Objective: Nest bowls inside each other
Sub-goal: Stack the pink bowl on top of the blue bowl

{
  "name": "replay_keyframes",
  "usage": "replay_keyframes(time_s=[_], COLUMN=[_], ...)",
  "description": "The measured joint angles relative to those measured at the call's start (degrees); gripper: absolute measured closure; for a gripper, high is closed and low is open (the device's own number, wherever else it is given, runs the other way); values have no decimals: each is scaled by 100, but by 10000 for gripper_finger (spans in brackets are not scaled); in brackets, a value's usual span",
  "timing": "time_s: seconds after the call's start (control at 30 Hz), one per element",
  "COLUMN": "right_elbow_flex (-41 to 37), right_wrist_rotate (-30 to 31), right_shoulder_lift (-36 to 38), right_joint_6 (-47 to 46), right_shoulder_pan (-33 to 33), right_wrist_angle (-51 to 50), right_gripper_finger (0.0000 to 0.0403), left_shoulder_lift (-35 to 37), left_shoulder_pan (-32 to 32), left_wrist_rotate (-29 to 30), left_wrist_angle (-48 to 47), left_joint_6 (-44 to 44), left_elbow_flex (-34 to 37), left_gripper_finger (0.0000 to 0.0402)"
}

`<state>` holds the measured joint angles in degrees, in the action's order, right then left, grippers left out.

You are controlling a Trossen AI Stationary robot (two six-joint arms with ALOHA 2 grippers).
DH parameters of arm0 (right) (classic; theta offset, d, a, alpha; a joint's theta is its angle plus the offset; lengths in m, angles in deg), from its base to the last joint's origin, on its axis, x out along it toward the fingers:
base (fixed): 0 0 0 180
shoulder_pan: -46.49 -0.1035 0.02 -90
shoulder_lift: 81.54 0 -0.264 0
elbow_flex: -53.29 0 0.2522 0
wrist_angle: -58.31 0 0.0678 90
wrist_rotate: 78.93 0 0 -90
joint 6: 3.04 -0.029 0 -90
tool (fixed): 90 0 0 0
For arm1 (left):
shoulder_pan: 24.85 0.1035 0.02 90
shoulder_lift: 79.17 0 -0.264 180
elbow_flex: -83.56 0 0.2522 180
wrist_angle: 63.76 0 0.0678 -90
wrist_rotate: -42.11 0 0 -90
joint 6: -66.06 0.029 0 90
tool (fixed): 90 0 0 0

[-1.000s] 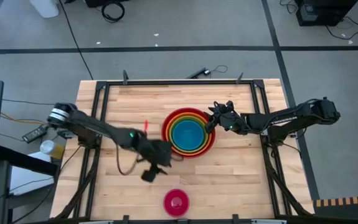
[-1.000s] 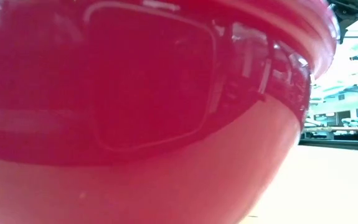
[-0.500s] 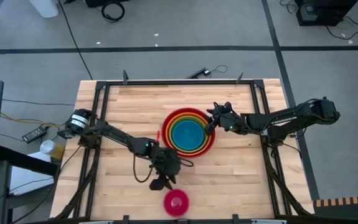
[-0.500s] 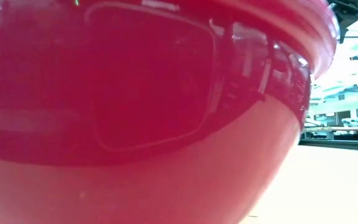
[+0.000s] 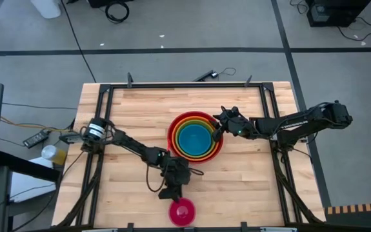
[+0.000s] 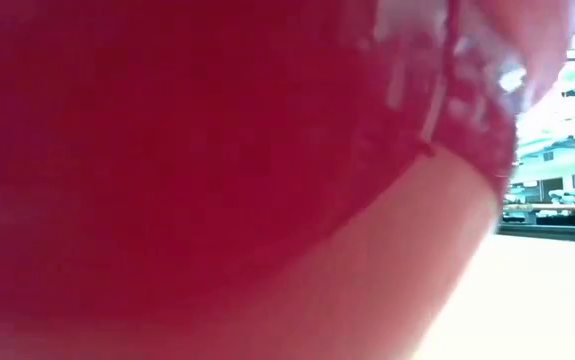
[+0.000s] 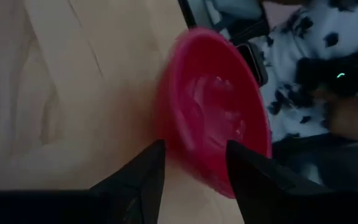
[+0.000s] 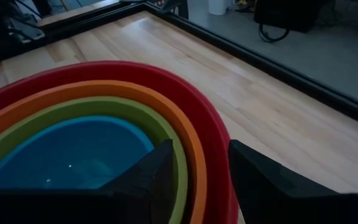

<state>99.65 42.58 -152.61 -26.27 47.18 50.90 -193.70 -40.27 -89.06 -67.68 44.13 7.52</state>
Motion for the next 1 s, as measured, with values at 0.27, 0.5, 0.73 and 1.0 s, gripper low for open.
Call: replay_keyframes(time_s=[0.27, 0.5, 0.73, 1.0], right_elbow_flex=[0, -1, -4, -4], right_wrist_rotate=[-27, -22, 46, 175], right_shoulder_lift=[0, -2, -2, -2], right_joint_6=[-129, -129, -236, -238], right_shoulder_pan=[-93, -256, -339, -358], right_wrist_angle=[-3, -36, -117, -88], right_gripper_finger=[242, 242, 242, 242], left_shoulder_lift=[-221, 21, 1003, 2858], left_shoulder_pan=[173, 224, 213, 1005], left_wrist_rotate=[-340, -345, 630, 2614], left_wrist_angle=[226, -811, -2437, -3610], left_joint_6=[-50, 355, 973, 1439], left_elbow_flex=[-7, -8, 4, 4], left_gripper_finger=[309, 389, 398, 400])
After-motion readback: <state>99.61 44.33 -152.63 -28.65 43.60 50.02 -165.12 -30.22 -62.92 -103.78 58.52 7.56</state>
